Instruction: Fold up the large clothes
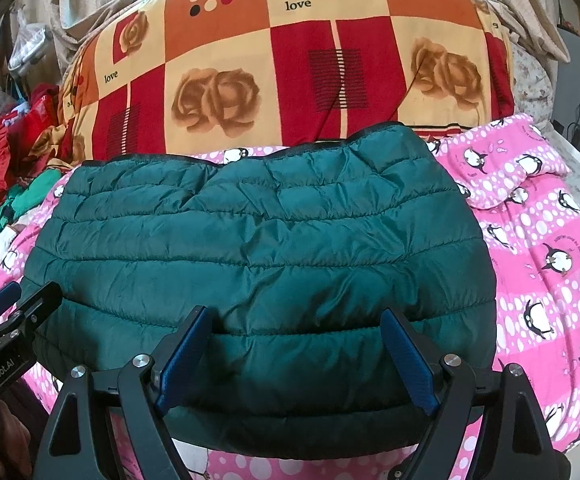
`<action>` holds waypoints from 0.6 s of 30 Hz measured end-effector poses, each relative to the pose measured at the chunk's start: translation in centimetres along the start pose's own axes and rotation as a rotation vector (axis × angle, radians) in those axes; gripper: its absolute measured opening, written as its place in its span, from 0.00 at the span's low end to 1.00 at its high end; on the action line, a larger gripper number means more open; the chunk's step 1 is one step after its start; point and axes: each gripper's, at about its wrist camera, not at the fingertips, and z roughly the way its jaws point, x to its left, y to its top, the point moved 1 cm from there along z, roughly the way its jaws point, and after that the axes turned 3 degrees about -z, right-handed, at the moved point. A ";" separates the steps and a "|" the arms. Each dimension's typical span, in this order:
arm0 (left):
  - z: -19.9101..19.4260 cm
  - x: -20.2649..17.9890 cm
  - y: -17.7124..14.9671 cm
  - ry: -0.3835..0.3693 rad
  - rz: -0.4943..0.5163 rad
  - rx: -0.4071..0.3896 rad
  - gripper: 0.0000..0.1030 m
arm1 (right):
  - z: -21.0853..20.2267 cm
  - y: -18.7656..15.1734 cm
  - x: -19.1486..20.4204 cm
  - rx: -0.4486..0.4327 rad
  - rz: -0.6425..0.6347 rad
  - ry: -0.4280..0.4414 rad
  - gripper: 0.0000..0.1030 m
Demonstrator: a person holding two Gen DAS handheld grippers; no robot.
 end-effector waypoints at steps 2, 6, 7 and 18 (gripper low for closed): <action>0.1 0.0 0.0 0.000 0.000 0.004 0.82 | 0.0 0.0 0.0 -0.001 0.000 0.000 0.82; 0.2 0.0 0.1 -0.004 -0.001 0.008 0.82 | 0.1 0.1 0.0 0.000 -0.001 0.001 0.82; 0.2 0.0 0.1 -0.003 0.000 0.007 0.82 | 0.1 0.1 0.0 0.001 -0.001 0.002 0.82; 0.5 -0.2 0.1 -0.003 0.007 0.014 0.82 | 0.2 0.2 0.0 0.001 0.001 0.003 0.82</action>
